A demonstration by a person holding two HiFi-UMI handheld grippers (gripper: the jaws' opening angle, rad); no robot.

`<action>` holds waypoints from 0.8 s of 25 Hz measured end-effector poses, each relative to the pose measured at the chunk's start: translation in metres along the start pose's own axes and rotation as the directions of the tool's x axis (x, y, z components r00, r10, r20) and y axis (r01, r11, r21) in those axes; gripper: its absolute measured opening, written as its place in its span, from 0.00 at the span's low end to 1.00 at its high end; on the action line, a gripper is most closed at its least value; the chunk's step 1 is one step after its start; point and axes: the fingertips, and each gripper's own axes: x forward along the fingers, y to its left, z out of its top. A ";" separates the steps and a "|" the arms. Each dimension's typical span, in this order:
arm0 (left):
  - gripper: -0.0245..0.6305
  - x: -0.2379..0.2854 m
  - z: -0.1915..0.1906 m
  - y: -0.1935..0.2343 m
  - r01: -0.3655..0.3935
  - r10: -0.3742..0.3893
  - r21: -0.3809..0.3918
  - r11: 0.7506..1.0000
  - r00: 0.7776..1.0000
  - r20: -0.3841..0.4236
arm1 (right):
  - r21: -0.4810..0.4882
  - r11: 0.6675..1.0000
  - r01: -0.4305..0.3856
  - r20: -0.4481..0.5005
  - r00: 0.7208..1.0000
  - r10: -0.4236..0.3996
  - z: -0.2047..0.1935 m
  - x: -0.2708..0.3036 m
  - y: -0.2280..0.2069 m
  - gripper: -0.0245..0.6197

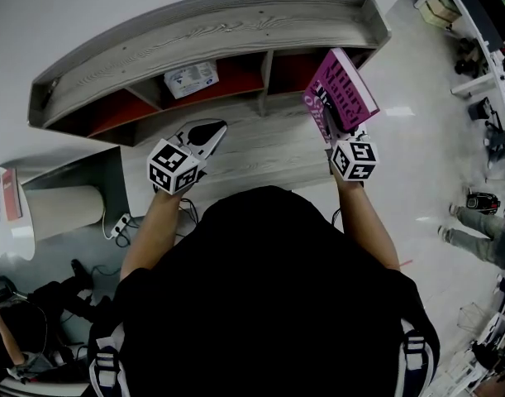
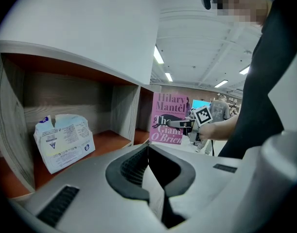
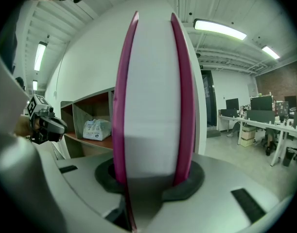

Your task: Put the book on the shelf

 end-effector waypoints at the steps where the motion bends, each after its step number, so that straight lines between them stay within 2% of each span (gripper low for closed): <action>1: 0.07 0.000 0.000 0.000 -0.002 0.002 0.000 1.000 1.000 0.000 | 0.000 1.000 -0.001 0.000 1.000 0.001 0.000 0.001 -0.001 0.27; 20: 0.07 0.001 -0.003 0.009 -0.027 0.027 -0.013 1.000 0.999 -0.018 | 0.003 1.000 0.026 -0.015 1.000 -0.026 -0.009 0.035 -0.021 0.27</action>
